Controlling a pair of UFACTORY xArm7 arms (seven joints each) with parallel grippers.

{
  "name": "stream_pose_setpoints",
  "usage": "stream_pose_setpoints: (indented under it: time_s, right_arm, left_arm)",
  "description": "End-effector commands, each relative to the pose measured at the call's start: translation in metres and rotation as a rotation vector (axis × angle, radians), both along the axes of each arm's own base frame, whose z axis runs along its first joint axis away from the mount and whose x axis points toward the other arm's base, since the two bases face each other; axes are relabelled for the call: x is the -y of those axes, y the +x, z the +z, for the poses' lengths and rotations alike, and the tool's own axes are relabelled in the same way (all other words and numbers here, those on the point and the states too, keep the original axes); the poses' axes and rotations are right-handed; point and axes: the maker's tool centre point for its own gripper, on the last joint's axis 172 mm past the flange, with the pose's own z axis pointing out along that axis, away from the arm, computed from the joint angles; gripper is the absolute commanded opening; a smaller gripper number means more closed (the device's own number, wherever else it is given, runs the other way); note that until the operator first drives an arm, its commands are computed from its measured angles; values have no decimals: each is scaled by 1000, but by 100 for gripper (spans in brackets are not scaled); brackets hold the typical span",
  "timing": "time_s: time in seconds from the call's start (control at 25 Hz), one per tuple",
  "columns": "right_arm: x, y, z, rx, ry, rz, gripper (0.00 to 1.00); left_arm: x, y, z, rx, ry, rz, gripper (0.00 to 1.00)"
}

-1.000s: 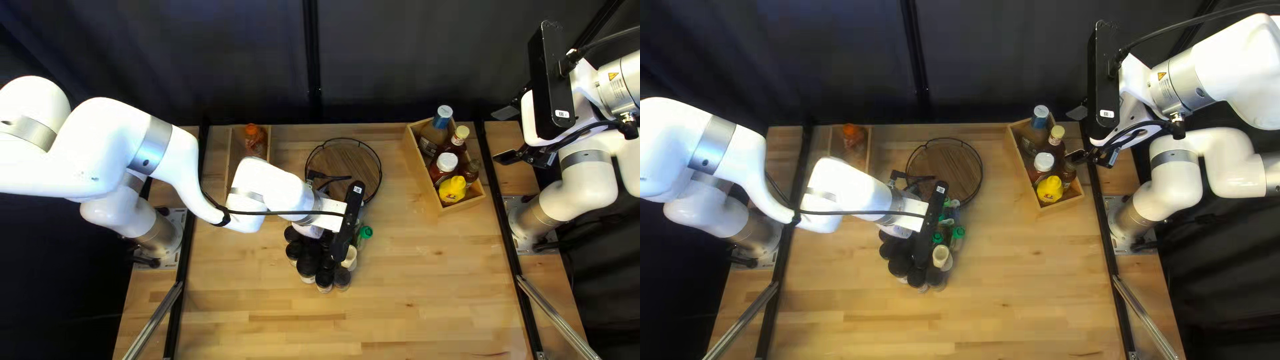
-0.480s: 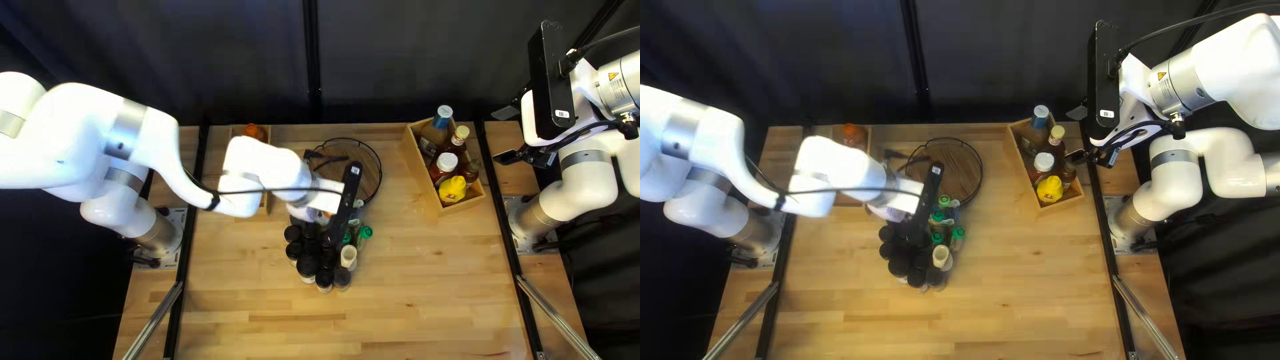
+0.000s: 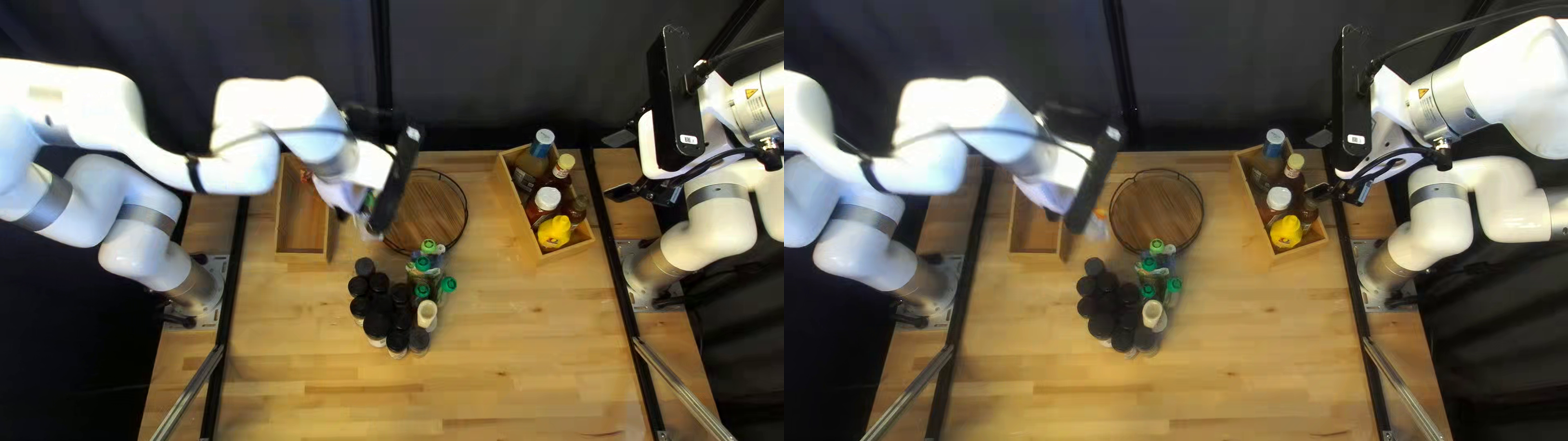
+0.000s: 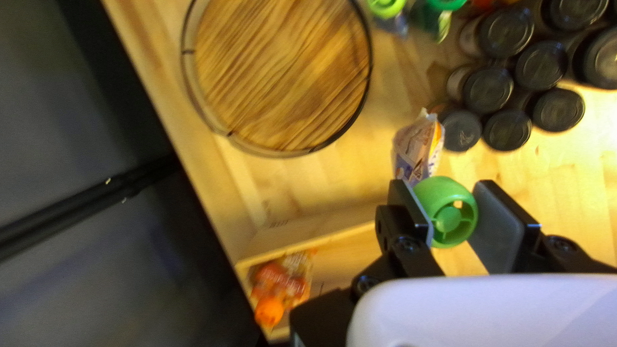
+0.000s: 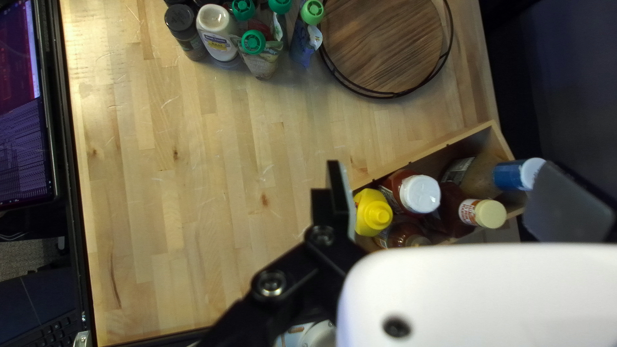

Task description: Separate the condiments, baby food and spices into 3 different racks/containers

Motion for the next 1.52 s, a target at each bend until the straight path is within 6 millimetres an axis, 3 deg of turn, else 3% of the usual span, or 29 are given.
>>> stream_pose_setpoints:
  time_s: [0.04, 0.24, 0.52, 0.72, 0.84, 1.08, 1.52]
  right_arm:
    - [0, 0, 0, 0, 0, 0, 100]
    - [0, 0, 0, 0, 0, 0, 100]
    - [0, 0, 0, 0, 0, 0, 100]
    - [0, 0, 0, 0, 0, 0, 100]
    - [0, 0, 0, 0, 0, 0, 100]
    - [0, 0, 0, 0, 0, 0, 100]
    - [0, 0, 0, 0, 0, 0, 100]
  left_arm:
    - [-27, -40, -9, -1, 32, 117, 0]
    - [-34, -70, -26, -3, 72, 298, 0]
    - [-19, -82, -64, -2, 109, 671, 0]
    - [-17, -106, -91, 52, 162, 956, 0]
    - [-24, -125, -106, 83, 177, 1110, 0]
    - [-41, -150, -118, 118, 181, 1295, 0]
    - [-95, -163, -144, 107, 190, 1490, 0]
